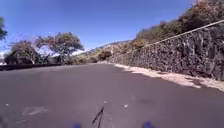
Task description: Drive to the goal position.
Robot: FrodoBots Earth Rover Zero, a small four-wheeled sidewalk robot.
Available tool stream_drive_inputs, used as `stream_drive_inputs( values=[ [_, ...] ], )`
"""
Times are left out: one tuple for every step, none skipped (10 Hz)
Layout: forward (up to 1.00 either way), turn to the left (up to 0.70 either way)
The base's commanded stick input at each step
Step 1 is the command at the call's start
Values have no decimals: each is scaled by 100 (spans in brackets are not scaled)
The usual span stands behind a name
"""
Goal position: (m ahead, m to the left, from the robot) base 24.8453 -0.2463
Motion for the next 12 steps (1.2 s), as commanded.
stream_drive_inputs(
  values=[
    [70,0],
    [70,0],
    [70,0],
    [70,0],
    [70,0],
    [70,0],
    [70,0],
    [70,0],
    [70,0],
    [70,0],
    [70,0],
    [70,0]
  ],
)
